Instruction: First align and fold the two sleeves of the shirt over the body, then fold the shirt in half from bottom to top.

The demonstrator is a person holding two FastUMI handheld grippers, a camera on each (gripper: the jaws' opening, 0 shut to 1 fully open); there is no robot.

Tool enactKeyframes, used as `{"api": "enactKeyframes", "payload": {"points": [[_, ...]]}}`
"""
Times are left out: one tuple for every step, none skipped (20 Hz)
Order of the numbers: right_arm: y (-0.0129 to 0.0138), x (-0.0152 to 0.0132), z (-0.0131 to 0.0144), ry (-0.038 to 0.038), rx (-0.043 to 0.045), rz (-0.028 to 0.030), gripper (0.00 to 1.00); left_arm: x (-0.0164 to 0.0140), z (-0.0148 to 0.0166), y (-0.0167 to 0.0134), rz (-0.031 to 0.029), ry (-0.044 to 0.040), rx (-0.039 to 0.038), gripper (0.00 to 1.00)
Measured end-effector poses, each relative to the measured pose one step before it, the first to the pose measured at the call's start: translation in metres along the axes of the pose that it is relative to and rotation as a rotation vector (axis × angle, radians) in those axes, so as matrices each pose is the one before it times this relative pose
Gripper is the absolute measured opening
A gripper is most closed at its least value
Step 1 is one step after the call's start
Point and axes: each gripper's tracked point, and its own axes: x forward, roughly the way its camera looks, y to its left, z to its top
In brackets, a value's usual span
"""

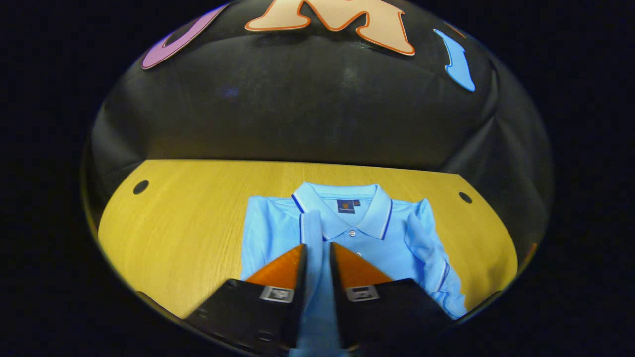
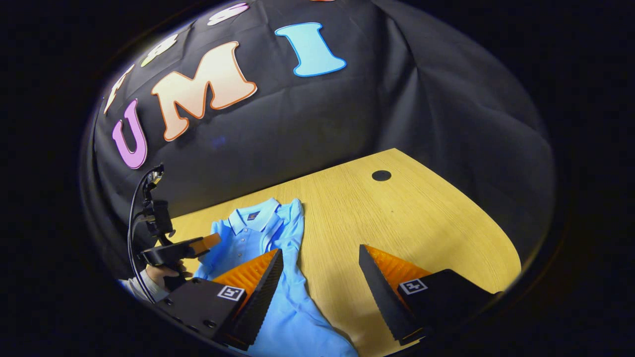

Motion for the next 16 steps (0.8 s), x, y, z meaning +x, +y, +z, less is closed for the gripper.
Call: {"api": "enactKeyframes", "payload": {"points": [[0.00328, -0.00266, 0.00193, -0.01238, -0.00686, 0.00202, 0.97, -0.00490, -0.00211, 0.00367, 0.00107, -0.00961, -0.00376, 0.68], [0.00421, -0.00261, 0.00207, -0.01503, -0.00569, 0.00322, 0.97, -0.01264, 0.00524, 0.00169, -0.00101, -0.01975, 0.00823, 1.00], [0.00526, -0.00493, 0.00047, -0.01038, -0.01052, 0.01367, 0.97, -0.01140, 0.00274, 0.00476, 0.01574, -0.02051, 0.00943, 0.99], [0.00507, -0.00502, -0.00199, -0.00817, -0.02198, 0.02153, 0.97, -0.01535, 0.00227, 0.00271, 0.01419, -0.01427, 0.00529, 0.96], [0.00165, -0.00632, -0.00329, -0.00293, -0.02852, 0.01714, 0.97, -0.01683, 0.00239, 0.00206, 0.00999, -0.02092, 0.00003, 0.95], [-0.00059, -0.00591, -0.00462, 0.00608, -0.02827, 0.01140, 0.97, -0.01581, 0.00292, -0.00003, 0.00336, -0.02070, -0.00681, 0.96], [0.00085, -0.00764, -0.00388, 0.00294, -0.02004, 0.01196, 0.97, -0.01894, 0.00164, -0.00035, -0.00255, -0.02082, -0.00932, 0.95], [0.00102, -0.00807, -0.00242, -0.00269, -0.01118, 0.00978, 0.97, -0.01863, 0.00093, 0.00092, 0.00333, -0.01298, -0.00247, 0.95], [0.00302, -0.00896, -0.00267, -0.00573, -0.00552, 0.01284, 0.97, -0.01672, 0.00123, 0.00203, 0.00886, -0.01269, 0.00315, 0.95], [0.00281, -0.00820, -0.00437, -0.00339, -0.00858, 0.01153, 0.97, -0.01499, 0.00087, 0.00321, 0.01637, -0.01323, 0.00787, 0.95], [0.00167, -0.00839, -0.00448, -0.00038, -0.01372, 0.00710, 0.97, -0.01539, 0.00007, 0.00479, 0.01981, -0.01116, 0.00891, 0.95], [0.00079, -0.00901, -0.00499, 0.00121, -0.01614, 0.00745, 0.97, -0.01393, 0.00004, 0.00419, 0.01557, -0.00787, 0.00396, 0.95], [0.00260, -0.00761, -0.00468, 0.00329, -0.01672, 0.01050, 0.97, -0.01481, -0.00283, 0.00220, 0.00843, -0.00355, -0.00189, 0.95], [0.00241, -0.00755, -0.00482, 0.00011, -0.01434, 0.00914, 0.97, -0.01386, -0.00315, 0.00207, 0.00352, -0.00421, -0.00511, 0.95], [0.00218, -0.00802, -0.00395, 0.00100, -0.01292, 0.00897, 0.97, -0.01378, -0.00383, 0.00394, 0.00810, -0.00168, 0.00191, 0.95], [0.00227, -0.00754, -0.00606, 0.00559, -0.01307, 0.01142, 0.97, -0.01170, -0.00641, 0.00631, 0.01480, 0.00642, 0.00968, 0.95]]}}
